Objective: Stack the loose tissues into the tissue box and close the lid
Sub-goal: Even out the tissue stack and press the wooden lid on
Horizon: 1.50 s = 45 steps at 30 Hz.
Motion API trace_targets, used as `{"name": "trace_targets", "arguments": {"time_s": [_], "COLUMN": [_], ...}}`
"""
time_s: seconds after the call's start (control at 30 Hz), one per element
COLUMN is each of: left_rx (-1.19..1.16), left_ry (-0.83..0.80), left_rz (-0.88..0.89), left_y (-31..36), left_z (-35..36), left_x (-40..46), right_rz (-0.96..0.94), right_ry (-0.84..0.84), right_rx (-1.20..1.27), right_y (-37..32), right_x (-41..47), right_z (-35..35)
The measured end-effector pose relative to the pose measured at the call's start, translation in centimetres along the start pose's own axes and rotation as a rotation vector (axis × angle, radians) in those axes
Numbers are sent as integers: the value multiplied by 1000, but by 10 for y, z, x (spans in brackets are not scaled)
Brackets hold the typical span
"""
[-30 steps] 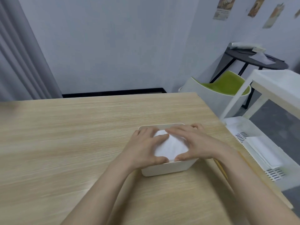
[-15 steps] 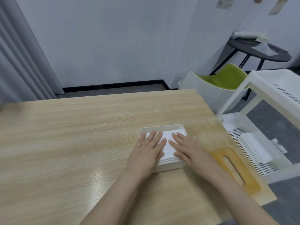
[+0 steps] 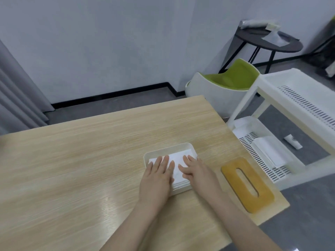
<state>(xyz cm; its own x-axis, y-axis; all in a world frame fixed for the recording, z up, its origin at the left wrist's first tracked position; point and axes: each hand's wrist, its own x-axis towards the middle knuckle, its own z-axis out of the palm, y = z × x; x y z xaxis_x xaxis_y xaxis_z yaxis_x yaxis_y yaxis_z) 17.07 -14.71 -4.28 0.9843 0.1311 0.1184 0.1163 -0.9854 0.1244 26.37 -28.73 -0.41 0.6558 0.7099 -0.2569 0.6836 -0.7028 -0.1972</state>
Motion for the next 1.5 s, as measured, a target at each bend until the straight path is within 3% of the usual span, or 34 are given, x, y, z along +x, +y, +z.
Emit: {"name": "trace_targets", "arguments": {"time_s": [0.27,0.47,0.6,0.77,1.0,1.27,1.4,1.5], "left_rx": [-89,-94,-210,-462,-617,-537,-502,-574], "left_ry": [-47,7,149,155,-90,-220,-151,-112], "left_rz": [-23,-1,77,197,67,81,116,78], "left_y": [-3,17,57,121,185,210,217,219], "left_z": [1,-29,-41,-31,21,91,109,115], "left_x": [2,25,56,98,143,198,206,206], "right_rz": [41,39,49,385,700,911,1016,1027], "right_ry": [20,229,461,569,713,575,469,371], "right_rx": [28,346,544,661,697,515,309,285], "right_y": [-8,0,21,92,217,339,389,413], "right_x": [-4,-15,-26,-34,-17,20,37,45], "right_z": [5,1,-9,-17,-7,36,46,52]}}
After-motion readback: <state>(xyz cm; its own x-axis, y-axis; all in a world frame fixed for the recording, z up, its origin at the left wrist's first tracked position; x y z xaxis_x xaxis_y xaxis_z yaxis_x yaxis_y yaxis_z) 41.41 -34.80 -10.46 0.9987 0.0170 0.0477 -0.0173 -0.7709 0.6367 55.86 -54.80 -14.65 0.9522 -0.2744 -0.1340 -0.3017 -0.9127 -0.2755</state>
